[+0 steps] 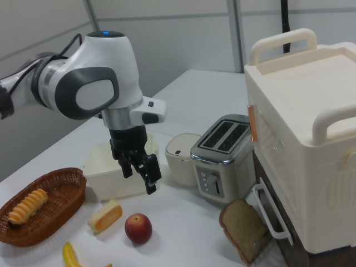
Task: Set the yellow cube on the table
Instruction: 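Move the gripper from rest toward the pink plate with stacked cubes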
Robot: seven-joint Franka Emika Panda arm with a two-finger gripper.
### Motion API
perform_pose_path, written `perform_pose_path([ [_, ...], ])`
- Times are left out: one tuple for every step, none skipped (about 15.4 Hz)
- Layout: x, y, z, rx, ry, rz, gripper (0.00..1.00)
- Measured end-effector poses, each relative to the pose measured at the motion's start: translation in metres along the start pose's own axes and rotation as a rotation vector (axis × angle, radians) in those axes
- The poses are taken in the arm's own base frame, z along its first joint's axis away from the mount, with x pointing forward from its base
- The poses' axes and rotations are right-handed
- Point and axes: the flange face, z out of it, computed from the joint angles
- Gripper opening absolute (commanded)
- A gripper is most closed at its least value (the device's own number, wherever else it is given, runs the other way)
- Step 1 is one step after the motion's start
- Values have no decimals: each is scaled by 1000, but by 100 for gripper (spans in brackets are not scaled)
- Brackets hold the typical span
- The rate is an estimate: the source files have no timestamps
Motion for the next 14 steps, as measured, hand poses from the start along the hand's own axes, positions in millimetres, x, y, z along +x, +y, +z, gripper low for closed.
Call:
perform_pose_path([
  [1,-1,1,-1,-1,-2,100],
  [1,-1,0,-2,0,-2,100],
  [1,-1,-1,-4,2,-3,100],
  [1,-2,-1,-5,3,-4,100],
  [1,-3,-1,-6,4,-6,100],
  [1,-4,-1,-7,4,-9,100],
  [1,-7,-1,-8,4,-14,100],
  [0,-9,-1,-9,4,-18,100],
  [1,-10,-1,-11,3,-20,100],
  [1,-11,-1,-11,3,-21,100],
  [1,-11,0,-12,1,-21,100],
  [2,-11,1,-12,-1,-21,100],
  [3,-12,4,-12,-6,-23,100],
  [6,-15,10,-19,-17,-38,100],
])
